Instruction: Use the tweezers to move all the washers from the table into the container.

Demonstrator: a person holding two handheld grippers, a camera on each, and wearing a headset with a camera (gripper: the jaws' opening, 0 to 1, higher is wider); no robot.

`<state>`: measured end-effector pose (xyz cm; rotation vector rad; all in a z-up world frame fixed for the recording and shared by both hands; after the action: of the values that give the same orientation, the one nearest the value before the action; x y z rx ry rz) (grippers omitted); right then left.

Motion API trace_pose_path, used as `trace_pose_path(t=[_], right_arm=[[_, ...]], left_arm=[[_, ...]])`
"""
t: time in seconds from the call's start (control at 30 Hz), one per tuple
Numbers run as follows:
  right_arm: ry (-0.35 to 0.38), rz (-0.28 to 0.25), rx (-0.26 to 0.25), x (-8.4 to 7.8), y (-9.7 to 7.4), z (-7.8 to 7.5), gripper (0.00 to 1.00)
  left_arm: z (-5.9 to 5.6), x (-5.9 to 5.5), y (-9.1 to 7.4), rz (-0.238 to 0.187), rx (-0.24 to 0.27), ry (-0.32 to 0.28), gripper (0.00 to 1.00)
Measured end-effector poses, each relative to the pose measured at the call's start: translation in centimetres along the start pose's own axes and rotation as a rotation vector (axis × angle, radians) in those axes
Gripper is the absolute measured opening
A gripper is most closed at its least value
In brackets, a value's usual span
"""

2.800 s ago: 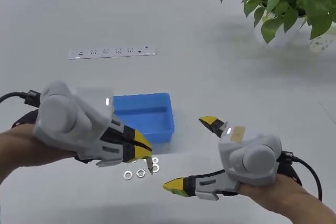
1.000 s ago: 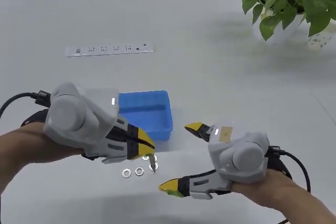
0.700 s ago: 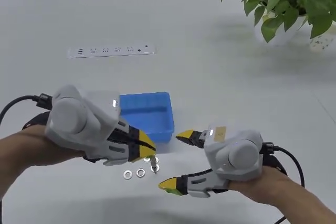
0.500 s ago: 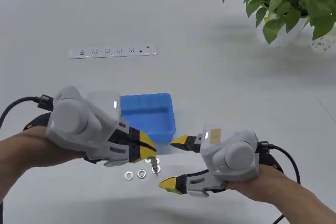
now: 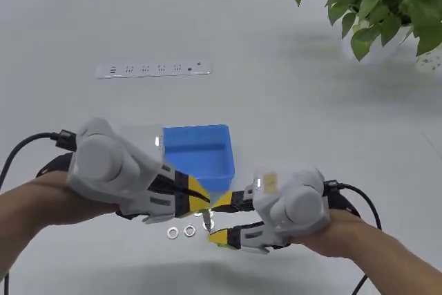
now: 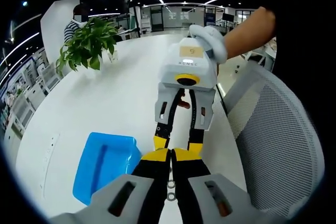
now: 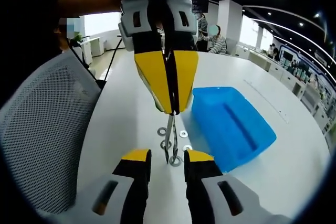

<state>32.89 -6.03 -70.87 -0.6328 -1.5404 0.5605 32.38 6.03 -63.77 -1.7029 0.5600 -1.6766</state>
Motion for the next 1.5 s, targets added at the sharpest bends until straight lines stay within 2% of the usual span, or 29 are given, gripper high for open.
trace_pose_path(t=[0.3, 0.57, 0.87, 1.5], right_arm=[[-0.056, 0.029, 0.040, 0.36, 0.73, -0.26, 0.18], [-0.066, 0.036, 0.044, 0.36, 0.79, -0.57, 0.12], [-0.091, 0.046, 0.053, 0.40, 0.98, -0.61, 0.11], [-0.093, 0.052, 0.060, 0.34, 0.78, -0.47, 0.10]], left_arm=[[-0.04, -0.06, 0.02, -0.004, 0.001, -0.006, 0.05], [-0.22, -0.01, 0.20, -0.014, -0.008, -0.006, 0.05], [-0.17, -0.09, 0.16, -0.013, -0.005, -0.009, 0.05], [-0.55, -0.01, 0.27, -0.023, -0.005, -0.011, 0.06]])
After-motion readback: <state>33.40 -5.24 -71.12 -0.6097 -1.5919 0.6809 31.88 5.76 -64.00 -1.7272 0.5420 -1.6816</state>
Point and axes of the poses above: the centre of the closed fingertips' face, and the gripper's own axes: y roughly forward along the fingers, z roughly to its left, x roughly out of its top, the point moved 9 cm from there along -y, roughly backward along the fingers, and after that the axes turned 6 degrees about z, right-handed, at the moved point
